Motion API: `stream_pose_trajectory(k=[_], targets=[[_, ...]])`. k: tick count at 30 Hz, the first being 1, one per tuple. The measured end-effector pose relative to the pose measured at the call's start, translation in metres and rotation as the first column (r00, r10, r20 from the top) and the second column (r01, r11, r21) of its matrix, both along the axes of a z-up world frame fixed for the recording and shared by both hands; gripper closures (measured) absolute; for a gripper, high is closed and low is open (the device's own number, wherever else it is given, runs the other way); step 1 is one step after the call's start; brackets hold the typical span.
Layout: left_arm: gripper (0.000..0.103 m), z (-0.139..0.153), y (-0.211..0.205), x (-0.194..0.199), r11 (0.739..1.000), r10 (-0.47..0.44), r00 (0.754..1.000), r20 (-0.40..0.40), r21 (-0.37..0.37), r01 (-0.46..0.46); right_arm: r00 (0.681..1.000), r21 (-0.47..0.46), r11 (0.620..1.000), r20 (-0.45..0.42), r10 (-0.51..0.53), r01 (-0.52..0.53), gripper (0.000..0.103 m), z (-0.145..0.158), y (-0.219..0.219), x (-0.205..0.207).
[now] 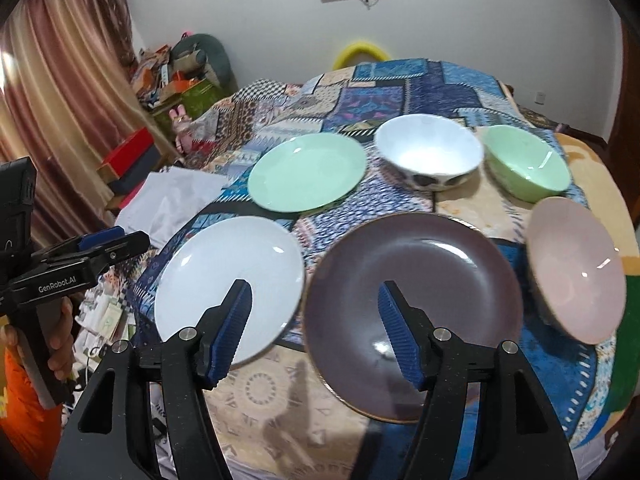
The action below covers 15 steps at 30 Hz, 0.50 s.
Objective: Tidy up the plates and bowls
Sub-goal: 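Move both grippers to the white plate and grasp its rim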
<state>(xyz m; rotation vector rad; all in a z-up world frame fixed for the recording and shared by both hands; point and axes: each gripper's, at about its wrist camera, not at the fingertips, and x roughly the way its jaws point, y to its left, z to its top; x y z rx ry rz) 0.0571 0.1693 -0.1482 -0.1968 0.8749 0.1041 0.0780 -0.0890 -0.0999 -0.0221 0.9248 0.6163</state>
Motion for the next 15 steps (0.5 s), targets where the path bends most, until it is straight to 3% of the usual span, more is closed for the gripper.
stream_pose_trajectory(k=[8, 12, 15], targets=[[0.022, -0.03, 0.026, -0.007, 1.0, -0.007, 0.998, -0.067, 0.023, 0.009, 0.999, -0.033, 0.999, -0.027, 0.038, -0.039, 0.043, -0.019, 0.034, 0.004], [0.024, -0.047, 0.035, -0.008, 1.0, -0.014, 0.995, -0.095, 0.01, 0.015, 0.997, -0.062, 0.995, -0.044, 0.07, -0.073, 0.058, -0.029, 0.049, 0.008], [0.036, -0.059, 0.039, -0.005, 0.999, -0.029, 0.993, -0.118, -0.023, 0.026, 0.994, -0.083, 0.992, -0.059, 0.09, -0.094, 0.065, -0.036, 0.059, 0.012]])
